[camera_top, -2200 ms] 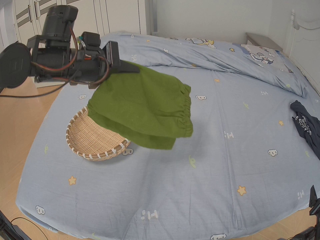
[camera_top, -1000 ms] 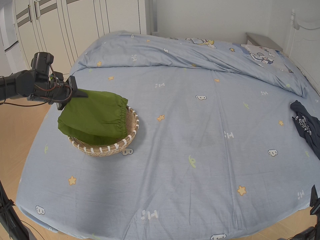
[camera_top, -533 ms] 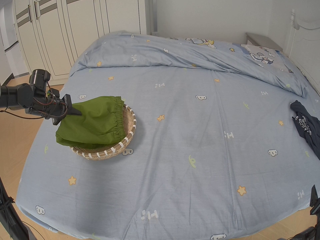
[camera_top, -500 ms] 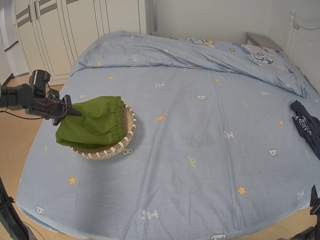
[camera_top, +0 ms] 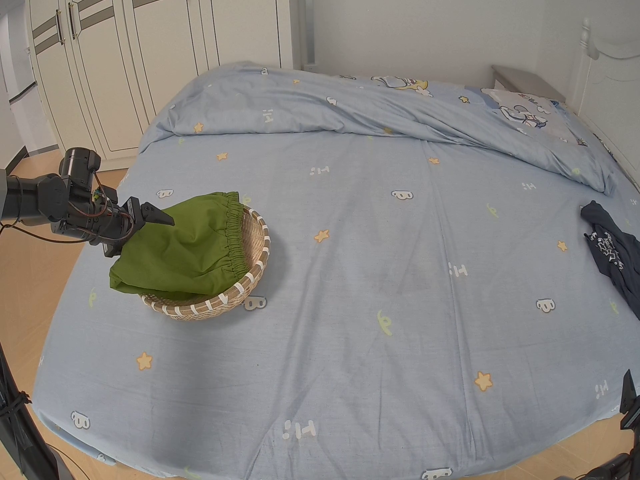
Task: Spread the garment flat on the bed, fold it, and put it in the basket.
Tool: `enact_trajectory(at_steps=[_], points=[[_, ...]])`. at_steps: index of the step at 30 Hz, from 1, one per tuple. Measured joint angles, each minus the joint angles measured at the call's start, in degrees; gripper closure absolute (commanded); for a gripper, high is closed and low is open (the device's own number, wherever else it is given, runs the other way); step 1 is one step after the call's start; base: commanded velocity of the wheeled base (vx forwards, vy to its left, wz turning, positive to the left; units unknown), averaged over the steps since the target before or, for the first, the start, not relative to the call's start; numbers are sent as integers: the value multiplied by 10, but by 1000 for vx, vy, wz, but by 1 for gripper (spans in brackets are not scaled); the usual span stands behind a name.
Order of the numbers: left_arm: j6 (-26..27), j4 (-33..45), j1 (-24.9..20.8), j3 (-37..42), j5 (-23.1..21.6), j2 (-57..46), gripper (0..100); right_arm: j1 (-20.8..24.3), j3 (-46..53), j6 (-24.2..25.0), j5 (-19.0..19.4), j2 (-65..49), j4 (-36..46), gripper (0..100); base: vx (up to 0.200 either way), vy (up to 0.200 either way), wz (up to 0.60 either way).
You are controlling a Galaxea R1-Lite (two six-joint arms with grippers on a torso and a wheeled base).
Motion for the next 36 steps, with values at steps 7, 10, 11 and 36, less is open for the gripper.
enact_trajectory(at_steps=[7, 10, 11, 36], points=[[0, -3, 16, 2, 13, -20, 0, 0, 0, 0, 0, 0, 0, 0, 0, 0, 0], [0, -3, 23, 2, 39, -39, 0, 0, 0, 0, 0, 0, 0, 0, 0, 0, 0], [0, -3, 26, 2, 45, -45, 0, 0, 0, 0, 0, 0, 0, 0, 0, 0, 0], [-175, -196, -64, 84, 23, -185, 0, 0, 0, 2, -4, 0, 0, 0, 0, 0, 0]])
